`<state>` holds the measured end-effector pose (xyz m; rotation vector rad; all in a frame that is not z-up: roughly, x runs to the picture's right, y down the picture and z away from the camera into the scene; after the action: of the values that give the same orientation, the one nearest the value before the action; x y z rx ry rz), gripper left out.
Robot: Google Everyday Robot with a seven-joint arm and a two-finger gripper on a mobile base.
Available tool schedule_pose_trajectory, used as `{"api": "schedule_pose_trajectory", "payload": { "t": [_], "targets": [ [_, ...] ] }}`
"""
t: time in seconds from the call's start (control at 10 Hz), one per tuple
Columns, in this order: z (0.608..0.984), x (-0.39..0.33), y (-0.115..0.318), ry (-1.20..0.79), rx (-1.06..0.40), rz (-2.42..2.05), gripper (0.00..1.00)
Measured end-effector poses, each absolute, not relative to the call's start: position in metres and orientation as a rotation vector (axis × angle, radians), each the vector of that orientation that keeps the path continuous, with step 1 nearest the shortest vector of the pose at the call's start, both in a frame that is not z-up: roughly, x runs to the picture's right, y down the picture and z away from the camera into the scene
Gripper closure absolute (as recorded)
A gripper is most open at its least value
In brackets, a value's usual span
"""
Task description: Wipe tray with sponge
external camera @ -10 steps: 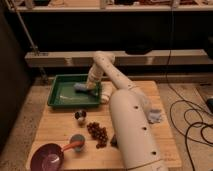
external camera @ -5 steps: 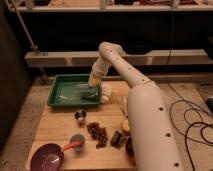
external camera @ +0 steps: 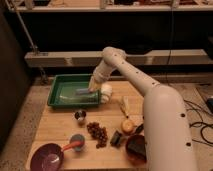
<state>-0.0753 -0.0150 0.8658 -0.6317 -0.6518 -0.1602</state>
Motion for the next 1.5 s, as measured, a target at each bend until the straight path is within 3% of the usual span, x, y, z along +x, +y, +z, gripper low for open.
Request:
{"api": "schedule_pose_trajectory", "payload": {
  "t": [0.4, 0.7, 1.5],
  "targets": [
    [0.865, -0.078, -0.013, -0.658, -0.633, -0.190, 1.00],
    [0.889, -0.077, -0.007, -0.615, -0.658, -0.208, 1.00],
    [0.932, -0.154, -0.053, -0.618, -0.638, -0.239, 1.00]
  ]
}}
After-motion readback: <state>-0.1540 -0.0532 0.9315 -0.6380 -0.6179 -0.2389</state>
